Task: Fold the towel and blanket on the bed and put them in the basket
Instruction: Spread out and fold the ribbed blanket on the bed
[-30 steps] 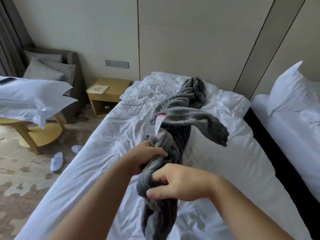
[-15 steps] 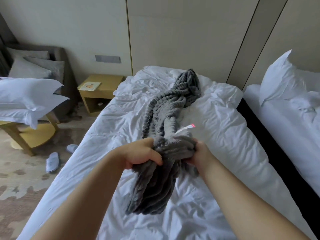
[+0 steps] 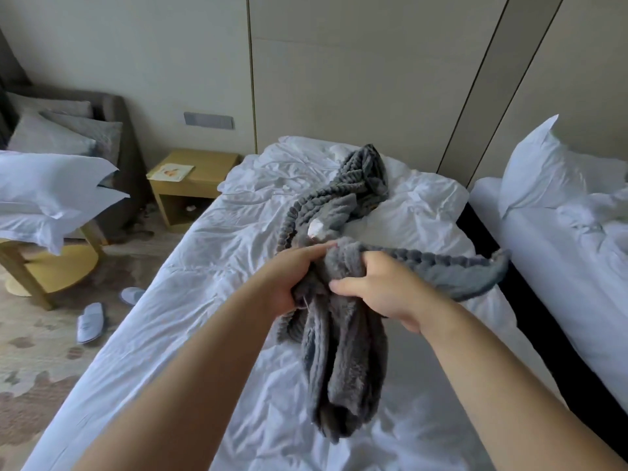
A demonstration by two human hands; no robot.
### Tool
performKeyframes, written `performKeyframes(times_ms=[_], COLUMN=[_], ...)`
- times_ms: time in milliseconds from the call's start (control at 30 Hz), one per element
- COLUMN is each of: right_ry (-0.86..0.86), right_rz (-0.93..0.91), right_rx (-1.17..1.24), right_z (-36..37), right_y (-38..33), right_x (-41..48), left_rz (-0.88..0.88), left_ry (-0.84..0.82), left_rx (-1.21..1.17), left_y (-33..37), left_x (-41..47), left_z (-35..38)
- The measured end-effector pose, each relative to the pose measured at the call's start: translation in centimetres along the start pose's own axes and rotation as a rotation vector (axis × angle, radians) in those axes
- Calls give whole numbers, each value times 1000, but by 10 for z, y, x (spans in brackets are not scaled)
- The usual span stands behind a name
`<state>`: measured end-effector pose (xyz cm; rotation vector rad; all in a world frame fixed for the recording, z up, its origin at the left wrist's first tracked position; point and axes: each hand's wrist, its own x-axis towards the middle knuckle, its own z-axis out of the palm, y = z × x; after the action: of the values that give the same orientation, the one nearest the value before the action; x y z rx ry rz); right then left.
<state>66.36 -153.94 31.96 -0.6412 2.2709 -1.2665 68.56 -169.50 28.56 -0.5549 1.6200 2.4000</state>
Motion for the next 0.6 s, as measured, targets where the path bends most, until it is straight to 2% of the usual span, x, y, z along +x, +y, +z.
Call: performKeyframes(times_ms=[67,133,167,233,300,367,400,433,467,500,533,567,600], right_ry=[75,100,119,180,219,54,-71,-171,-196,-106,81,263,354], right_rz=[54,104,83,-3,-155,-281,-273,-217,-142,-69,14,100,175], right_rx=[136,330,335,203,-113,-346,-351,-242,-42,164,320,353,292], right_z=[-9,-19,-20,-16,-3,17,22,22,18,12,5,-1,-3], right_y=[14,23,27,31,34,36,41,45,48,55,67,77,84], right_x=[0,-2,-4,-9,-17,-28,-31,-33,-32,-27,-17,-9,-4], left_rz=[52,71,55,-10,-107,-146,-142,-126,-107,-91,-91,-95,-106], left_ry=[139,178,178,135,15,-65,-25,14,32,46,58,60,50], left_rx=[97,151,157,120,127,221,273,287,286,296,314,327,324], left_y=[-3,-10,-13,-16,-20,-31,-38,-43,-46,-49,-51,-53,-55], left_x=[3,5,5,5,5,6,5,4,4,5,5,4,2], left_z=[10,15,17,17,17,16,16,14,12,9,7,3,1])
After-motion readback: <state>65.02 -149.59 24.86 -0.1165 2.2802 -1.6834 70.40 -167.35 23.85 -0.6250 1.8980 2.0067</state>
